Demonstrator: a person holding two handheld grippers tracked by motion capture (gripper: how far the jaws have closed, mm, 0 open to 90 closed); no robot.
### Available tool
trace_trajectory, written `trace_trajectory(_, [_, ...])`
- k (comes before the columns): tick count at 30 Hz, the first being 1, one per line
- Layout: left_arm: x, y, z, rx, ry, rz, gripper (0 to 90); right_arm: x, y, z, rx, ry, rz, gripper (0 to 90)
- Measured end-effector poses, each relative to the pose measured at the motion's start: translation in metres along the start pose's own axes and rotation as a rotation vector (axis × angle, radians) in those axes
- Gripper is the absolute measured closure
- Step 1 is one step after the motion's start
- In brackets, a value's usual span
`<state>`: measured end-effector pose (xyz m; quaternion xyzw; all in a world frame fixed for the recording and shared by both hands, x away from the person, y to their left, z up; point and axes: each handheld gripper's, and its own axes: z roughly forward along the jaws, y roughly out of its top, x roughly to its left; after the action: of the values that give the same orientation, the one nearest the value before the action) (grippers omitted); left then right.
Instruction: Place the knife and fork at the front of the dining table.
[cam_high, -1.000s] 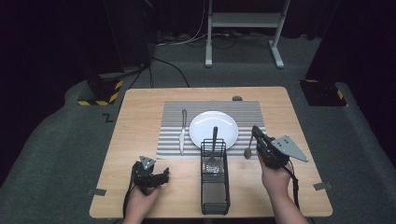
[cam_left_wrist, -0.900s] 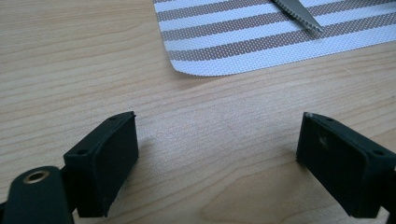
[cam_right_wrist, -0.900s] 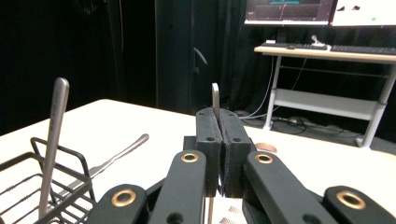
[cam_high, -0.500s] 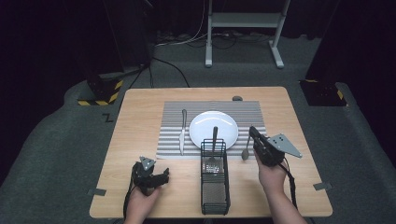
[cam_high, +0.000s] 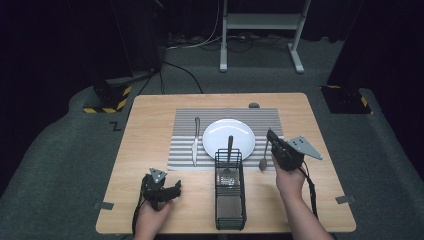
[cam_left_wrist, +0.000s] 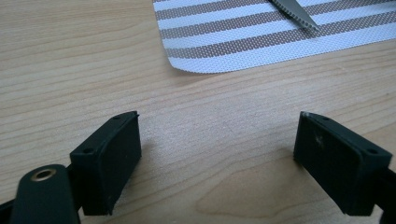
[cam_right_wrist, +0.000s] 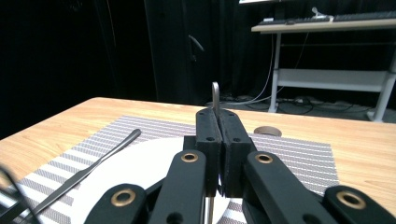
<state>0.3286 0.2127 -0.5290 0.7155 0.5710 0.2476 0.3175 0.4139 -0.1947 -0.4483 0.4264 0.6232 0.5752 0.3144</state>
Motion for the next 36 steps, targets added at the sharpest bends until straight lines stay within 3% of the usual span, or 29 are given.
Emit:
trace_trajectory(5, [0.002,-0.002,-0.002,-0.012,-0.061,-0.004,15.6,-0.009,-0.001,0.016,0.018,0.002,0.048,88.0])
trace_trajectory(13, [0.002,-0.002,-0.003,-0.011,-0.067,-0.001,15.9,-0.018,-0.001,0.038,0.063,-0.007,0.064,87.7])
trace_trajectory(18, [0.001,-0.002,-0.003,-0.012,-0.065,0.003,16.0,-0.022,0.001,0.028,0.052,0.008,0.097,88.6])
trace_trajectory(26, [-0.001,-0.002,-0.003,-0.008,-0.055,0.02,16.4,-0.023,0.003,0.011,0.033,0.002,0.062,88.5])
trace_trajectory(30, [0.0,-0.002,-0.003,-0.011,-0.069,0.015,16.4,-0.021,0.0,0.014,0.026,-0.008,0.051,88.4])
trace_trajectory(36, [0.001,-0.002,-0.003,-0.014,-0.081,0.012,16.2,-0.022,-0.002,0.027,0.037,-0.022,0.071,88.3])
